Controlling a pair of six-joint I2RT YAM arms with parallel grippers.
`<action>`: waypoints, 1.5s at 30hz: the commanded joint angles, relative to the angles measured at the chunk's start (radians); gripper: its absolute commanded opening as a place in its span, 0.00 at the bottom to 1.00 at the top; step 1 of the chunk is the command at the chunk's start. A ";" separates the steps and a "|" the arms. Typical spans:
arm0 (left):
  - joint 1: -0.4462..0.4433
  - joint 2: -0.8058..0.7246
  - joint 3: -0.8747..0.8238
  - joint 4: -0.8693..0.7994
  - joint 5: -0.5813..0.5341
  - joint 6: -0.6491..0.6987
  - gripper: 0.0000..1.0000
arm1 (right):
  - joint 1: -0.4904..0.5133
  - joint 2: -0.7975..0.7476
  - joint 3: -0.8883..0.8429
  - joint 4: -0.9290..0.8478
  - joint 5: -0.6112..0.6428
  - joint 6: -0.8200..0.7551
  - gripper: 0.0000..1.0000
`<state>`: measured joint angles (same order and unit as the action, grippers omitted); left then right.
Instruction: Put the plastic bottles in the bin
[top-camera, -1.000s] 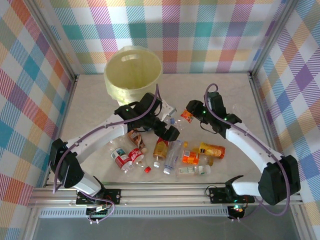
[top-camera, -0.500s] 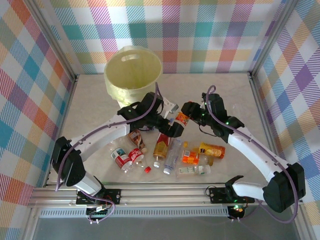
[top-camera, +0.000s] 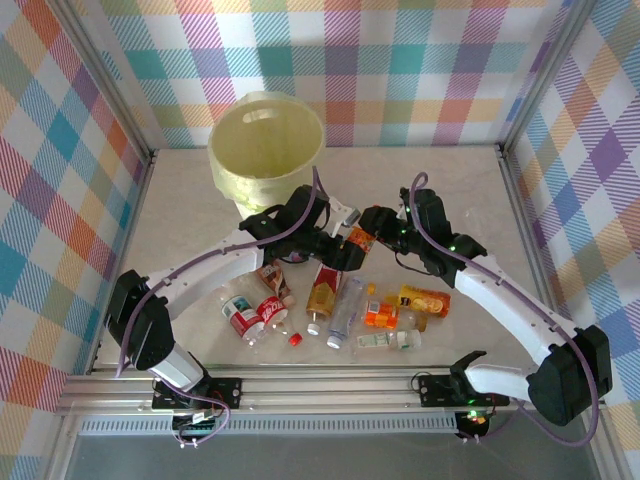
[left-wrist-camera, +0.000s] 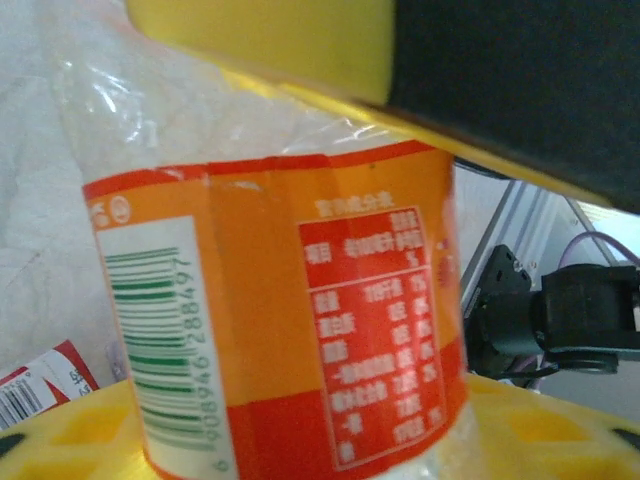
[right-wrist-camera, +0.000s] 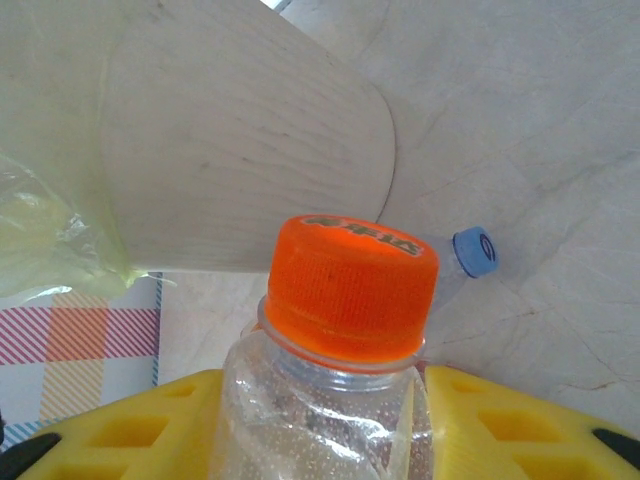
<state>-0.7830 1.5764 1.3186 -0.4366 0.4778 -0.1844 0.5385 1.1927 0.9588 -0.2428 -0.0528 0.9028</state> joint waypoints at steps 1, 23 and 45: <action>-0.013 0.006 -0.004 0.017 0.038 0.002 0.43 | 0.008 -0.007 0.013 -0.001 0.000 0.000 0.49; -0.012 -0.054 0.014 -0.043 -0.028 0.044 0.43 | 0.005 -0.250 -0.030 -0.084 -0.012 -0.256 1.00; 0.032 0.103 0.577 -0.454 -0.267 0.099 0.47 | 0.005 -0.576 0.111 -0.337 -0.319 -0.779 1.00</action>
<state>-0.7742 1.6485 1.8194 -0.7982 0.2687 -0.0929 0.5400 0.6224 1.0374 -0.5491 -0.2970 0.2131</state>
